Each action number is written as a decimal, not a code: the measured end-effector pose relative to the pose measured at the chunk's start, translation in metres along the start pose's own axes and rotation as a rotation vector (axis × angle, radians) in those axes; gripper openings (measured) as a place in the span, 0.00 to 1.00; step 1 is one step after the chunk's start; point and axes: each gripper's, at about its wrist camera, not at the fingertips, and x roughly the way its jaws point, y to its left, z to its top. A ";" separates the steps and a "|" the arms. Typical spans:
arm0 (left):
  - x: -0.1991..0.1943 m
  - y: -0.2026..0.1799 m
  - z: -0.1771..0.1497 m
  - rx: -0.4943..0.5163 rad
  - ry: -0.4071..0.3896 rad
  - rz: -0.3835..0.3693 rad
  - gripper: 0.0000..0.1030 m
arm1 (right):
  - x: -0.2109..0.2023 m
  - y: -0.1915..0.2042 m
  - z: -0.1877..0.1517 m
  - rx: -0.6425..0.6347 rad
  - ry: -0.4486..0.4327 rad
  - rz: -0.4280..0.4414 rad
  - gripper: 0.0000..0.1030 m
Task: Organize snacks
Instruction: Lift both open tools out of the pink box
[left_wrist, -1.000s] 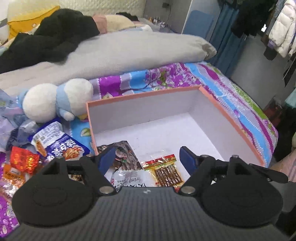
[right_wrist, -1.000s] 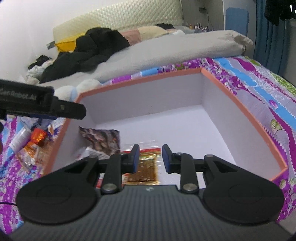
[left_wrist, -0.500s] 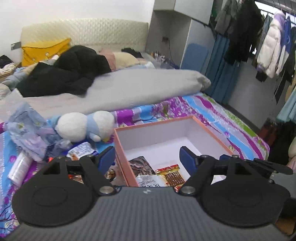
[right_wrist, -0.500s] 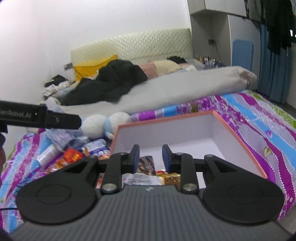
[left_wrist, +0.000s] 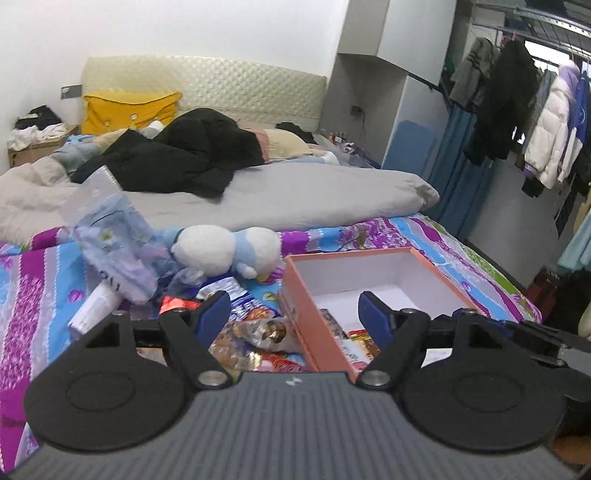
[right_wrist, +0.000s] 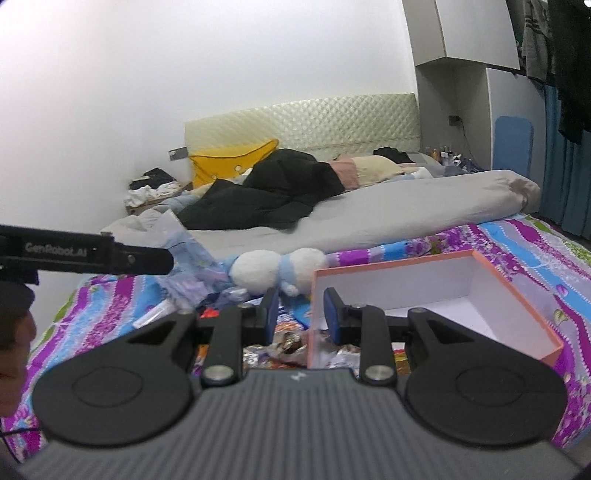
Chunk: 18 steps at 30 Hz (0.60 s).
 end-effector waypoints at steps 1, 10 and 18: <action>-0.003 0.005 -0.004 -0.008 -0.002 0.006 0.78 | 0.000 0.004 -0.002 0.003 0.003 0.002 0.29; -0.025 0.047 -0.050 -0.076 0.009 0.038 0.78 | 0.003 0.038 -0.029 -0.017 0.037 0.023 0.29; -0.033 0.059 -0.093 -0.095 0.058 0.060 0.78 | -0.004 0.062 -0.064 -0.028 0.093 0.054 0.29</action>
